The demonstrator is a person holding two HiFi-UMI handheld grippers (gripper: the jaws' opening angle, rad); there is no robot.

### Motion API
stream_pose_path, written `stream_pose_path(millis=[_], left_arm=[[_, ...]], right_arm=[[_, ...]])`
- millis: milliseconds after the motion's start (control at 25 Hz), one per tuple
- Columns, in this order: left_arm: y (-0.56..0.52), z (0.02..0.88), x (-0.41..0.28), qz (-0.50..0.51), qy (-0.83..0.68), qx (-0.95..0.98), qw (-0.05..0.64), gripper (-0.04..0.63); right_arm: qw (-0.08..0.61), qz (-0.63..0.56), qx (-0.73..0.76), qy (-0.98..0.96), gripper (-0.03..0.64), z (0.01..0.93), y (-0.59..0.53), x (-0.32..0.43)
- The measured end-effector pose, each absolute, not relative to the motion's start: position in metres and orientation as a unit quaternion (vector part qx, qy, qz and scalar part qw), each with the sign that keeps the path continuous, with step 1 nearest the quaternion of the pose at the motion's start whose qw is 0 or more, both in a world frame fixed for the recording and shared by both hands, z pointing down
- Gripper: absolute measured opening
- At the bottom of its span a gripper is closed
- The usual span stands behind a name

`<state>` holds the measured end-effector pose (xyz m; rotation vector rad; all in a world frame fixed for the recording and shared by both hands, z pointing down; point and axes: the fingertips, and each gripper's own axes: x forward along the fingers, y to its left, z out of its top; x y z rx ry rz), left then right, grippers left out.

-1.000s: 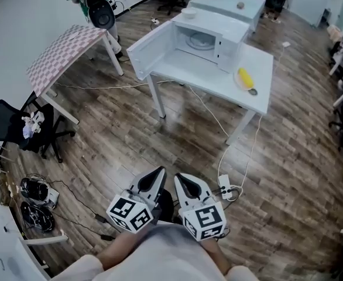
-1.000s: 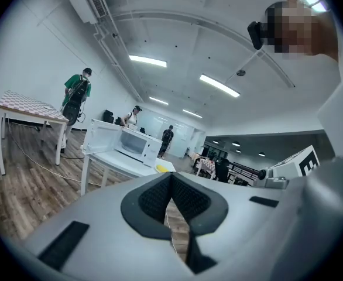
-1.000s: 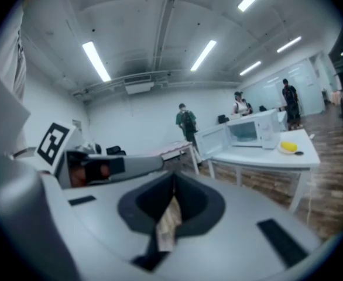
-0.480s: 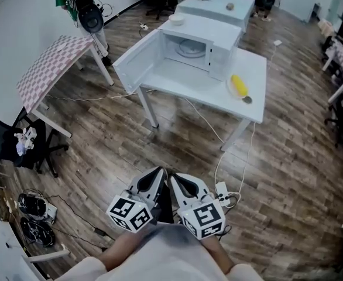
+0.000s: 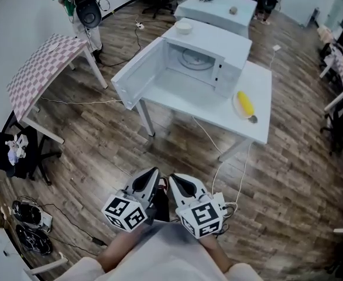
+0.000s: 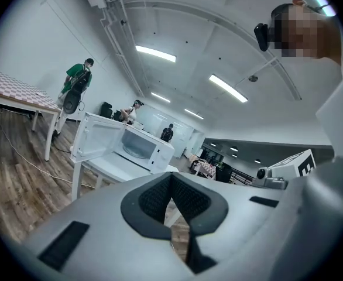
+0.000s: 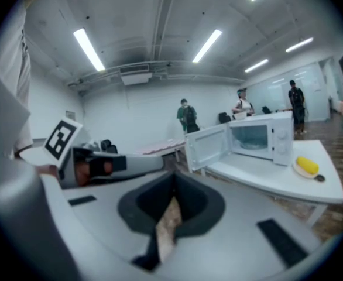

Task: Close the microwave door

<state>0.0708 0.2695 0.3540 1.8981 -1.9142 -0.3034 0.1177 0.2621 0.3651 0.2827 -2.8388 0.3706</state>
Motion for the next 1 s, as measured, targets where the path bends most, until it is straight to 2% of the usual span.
stream_pose_path(millis=[600, 1000], left_arm=[[0.194, 0.339, -0.085, -0.129, -0.661, 0.711, 0.201, 0.018], [0.194, 0.352, -0.134, -0.137, -0.659, 0.710, 0.208, 0.018]], right_arm=[[0.141, 0.107, 0.113, -0.978, 0.023, 0.353, 0.191, -0.043], [0.166, 0.109, 0.111, -0.974, 0.023, 0.370, 0.194, -0.079]])
